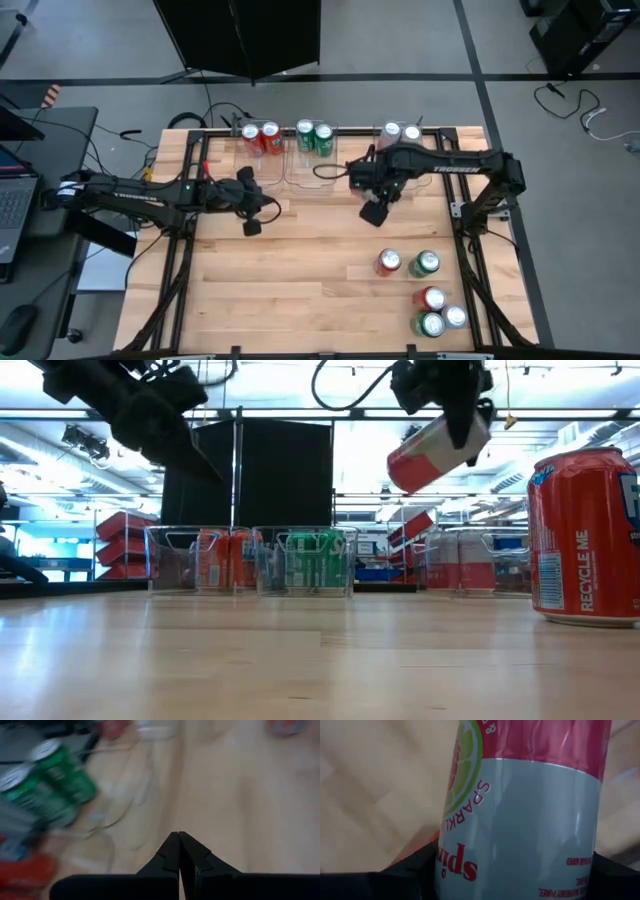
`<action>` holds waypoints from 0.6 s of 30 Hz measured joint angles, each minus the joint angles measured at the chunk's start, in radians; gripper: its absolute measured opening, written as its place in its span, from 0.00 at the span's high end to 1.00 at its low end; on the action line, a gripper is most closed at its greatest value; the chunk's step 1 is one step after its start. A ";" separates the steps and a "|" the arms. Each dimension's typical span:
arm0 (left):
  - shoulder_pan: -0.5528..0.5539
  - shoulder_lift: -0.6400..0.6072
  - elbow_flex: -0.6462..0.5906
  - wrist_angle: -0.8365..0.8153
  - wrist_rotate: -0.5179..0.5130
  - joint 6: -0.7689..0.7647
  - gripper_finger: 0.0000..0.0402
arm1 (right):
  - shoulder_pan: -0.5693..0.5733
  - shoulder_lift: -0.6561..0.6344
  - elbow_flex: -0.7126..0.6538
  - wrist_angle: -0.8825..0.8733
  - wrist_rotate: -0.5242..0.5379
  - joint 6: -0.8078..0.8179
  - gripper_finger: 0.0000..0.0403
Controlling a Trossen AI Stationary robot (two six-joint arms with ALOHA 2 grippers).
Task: Sort soda cans
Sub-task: Put the top pink white soda can into the right transparent bin
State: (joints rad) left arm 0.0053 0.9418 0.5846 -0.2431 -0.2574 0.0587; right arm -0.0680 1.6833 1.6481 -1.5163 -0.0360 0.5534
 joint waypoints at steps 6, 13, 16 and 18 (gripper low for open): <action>-0.037 0.051 0.000 0.090 0.113 -0.009 1.00 | 0.033 0.033 -0.066 -0.053 -0.186 0.059 0.30; -0.071 0.117 0.000 0.136 0.110 -0.006 1.00 | 0.014 0.085 -0.184 -0.056 -0.407 0.036 0.30; -0.073 0.133 0.000 0.149 0.110 -0.001 1.00 | -0.014 0.102 -0.223 -0.051 -0.442 0.009 0.30; -0.073 0.139 0.000 0.162 0.110 0.004 1.00 | -0.035 0.116 -0.240 -0.055 -0.455 -0.007 0.30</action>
State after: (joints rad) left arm -0.0677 1.0812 0.5842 -0.0806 -0.1474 0.0625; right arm -0.1028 1.7993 1.4080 -1.5713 -0.4910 0.5466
